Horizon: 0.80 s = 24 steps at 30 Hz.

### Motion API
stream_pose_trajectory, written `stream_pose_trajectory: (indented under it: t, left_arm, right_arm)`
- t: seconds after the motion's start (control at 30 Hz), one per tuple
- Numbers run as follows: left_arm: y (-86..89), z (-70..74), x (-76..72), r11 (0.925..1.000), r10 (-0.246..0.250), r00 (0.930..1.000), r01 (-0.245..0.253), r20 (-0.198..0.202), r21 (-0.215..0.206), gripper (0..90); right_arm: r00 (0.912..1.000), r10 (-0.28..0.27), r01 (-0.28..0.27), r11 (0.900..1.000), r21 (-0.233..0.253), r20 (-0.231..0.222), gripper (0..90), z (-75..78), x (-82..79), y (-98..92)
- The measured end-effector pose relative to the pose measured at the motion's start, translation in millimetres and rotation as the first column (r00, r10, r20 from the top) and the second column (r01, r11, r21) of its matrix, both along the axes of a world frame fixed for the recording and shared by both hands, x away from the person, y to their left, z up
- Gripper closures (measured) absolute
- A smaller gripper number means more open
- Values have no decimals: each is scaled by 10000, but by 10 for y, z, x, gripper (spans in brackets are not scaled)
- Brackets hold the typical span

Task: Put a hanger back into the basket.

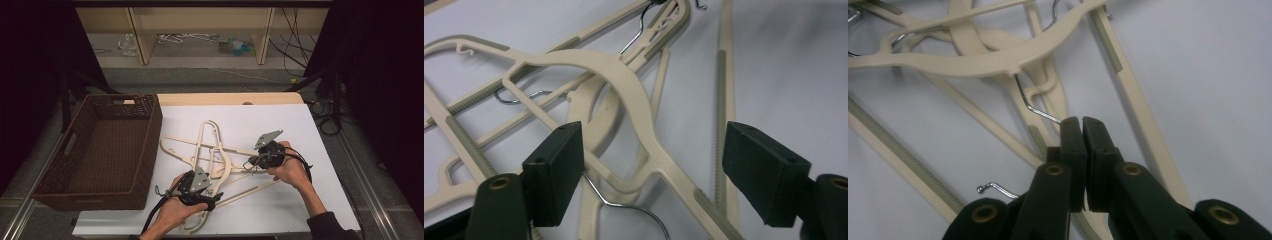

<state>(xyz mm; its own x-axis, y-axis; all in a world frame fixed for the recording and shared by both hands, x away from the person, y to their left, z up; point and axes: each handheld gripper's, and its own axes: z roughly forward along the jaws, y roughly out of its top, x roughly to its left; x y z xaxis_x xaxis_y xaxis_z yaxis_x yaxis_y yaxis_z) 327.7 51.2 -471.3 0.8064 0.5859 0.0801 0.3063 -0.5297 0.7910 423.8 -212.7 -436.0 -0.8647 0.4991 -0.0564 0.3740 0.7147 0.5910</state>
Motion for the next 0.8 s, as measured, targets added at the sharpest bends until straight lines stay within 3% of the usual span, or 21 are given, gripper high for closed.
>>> stream_pose_trajectory:
  t: [0.03, 0.07, 0.17, 0.4, 0.47, 0.6, 0.67, 0.8]
  left_arm:
    - [-46, -5, 37, 9993, -6, 10000, 3, 55, 378, 284]
    - [-46, -5, 37, 9993, -6, 10000, 3, 55, 378, 310]
    - [-113, -10, 94, 9933, -16, 9993, -27, 374, 1154, 334]
    - [-266, -33, 173, 9849, -311, 9956, 155, 885, 1722, 419]
    - [-301, -33, 190, 9861, -237, 9965, 102, 796, 1657, 454]
    - [-381, -39, 237, 9771, -213, 9964, 34, 820, 2126, 494]
    - [-408, -55, 263, 9769, -133, 9988, 29, 473, 2136, 542]
    - [-414, -56, 274, 9747, -181, 9995, 121, 250, 2231, 626]
  right_arm:
    - [10000, 18, -17, 9999, -108, 76, 891, 39, -15, 19]
    - [10000, 18, -17, 9999, -108, 76, 891, 39, -15, 19]
    - [9999, -69, 71, 9996, -272, 96, 891, 81, -41, 52]
    - [9997, 139, -131, 9994, -327, 224, 891, 122, -50, 69]
    - [9998, 144, -139, 9994, -319, 136, 891, 140, -60, 70]
    - [9999, 139, -138, 9996, -259, 41, 891, 159, -75, 85]
    - [9997, 225, -222, 9992, -333, 91, 891, 170, -85, 92]
    - [9996, 272, -268, 9992, -298, 119, 891, 164, -91, 108]
